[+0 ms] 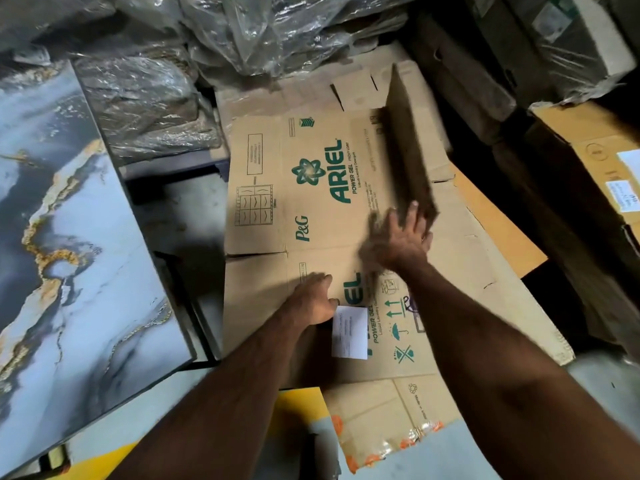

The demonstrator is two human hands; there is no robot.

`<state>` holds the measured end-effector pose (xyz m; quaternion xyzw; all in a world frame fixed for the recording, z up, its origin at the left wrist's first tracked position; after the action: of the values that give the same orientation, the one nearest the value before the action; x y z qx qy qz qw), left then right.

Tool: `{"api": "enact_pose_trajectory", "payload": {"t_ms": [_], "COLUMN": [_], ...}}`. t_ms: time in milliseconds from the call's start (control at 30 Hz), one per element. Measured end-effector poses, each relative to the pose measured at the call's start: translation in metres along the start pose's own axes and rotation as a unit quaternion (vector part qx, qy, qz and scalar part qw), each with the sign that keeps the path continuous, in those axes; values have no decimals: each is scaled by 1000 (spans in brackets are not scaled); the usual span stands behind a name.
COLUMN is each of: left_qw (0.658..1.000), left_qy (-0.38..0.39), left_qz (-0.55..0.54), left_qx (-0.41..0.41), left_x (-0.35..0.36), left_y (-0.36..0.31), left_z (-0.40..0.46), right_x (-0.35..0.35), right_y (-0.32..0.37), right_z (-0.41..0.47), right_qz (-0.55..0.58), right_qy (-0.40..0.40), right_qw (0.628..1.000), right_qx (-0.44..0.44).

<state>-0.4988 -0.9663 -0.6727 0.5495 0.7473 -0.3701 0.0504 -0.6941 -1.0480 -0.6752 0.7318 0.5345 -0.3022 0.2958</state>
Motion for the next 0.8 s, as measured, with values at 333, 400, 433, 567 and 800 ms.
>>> {"api": "enact_pose_trajectory", "payload": {"t_ms": [333, 400, 433, 567, 800], "left_qw": [991, 987, 984, 973, 920], "left_qy": [-64, -105, -126, -193, -376], "left_qz": [-118, -122, -124, -119, -113], "left_qx": [6, 20, 29, 40, -16], "left_x": [-24, -38, -45, -75, -80], "left_y": [-17, -24, -25, -17, 84], "left_z": [-53, -89, -108, -214, -445], "right_x": [-18, -23, -24, -31, -15], "right_y": [13, 42, 57, 121, 242], "right_z": [-59, -95, -115, -212, -384], "right_qz": [18, 1, -4, 3, -62], "right_qy": [-5, -12, -21, -64, -121], "right_qw": [996, 989, 983, 956, 846], "right_qx": [-92, -150, -184, -288, -516]}}
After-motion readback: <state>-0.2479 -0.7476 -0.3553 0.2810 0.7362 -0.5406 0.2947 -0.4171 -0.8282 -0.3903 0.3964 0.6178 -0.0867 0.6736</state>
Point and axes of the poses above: each hand's wrist, its own z-axis towards the middle knuckle, its own x-axis out of the palm, y = z × x, the point moved 1 cm from there along z, towards the middle knuckle, and after that the axes turned 13 degrees about y, right-handed, at the moved point
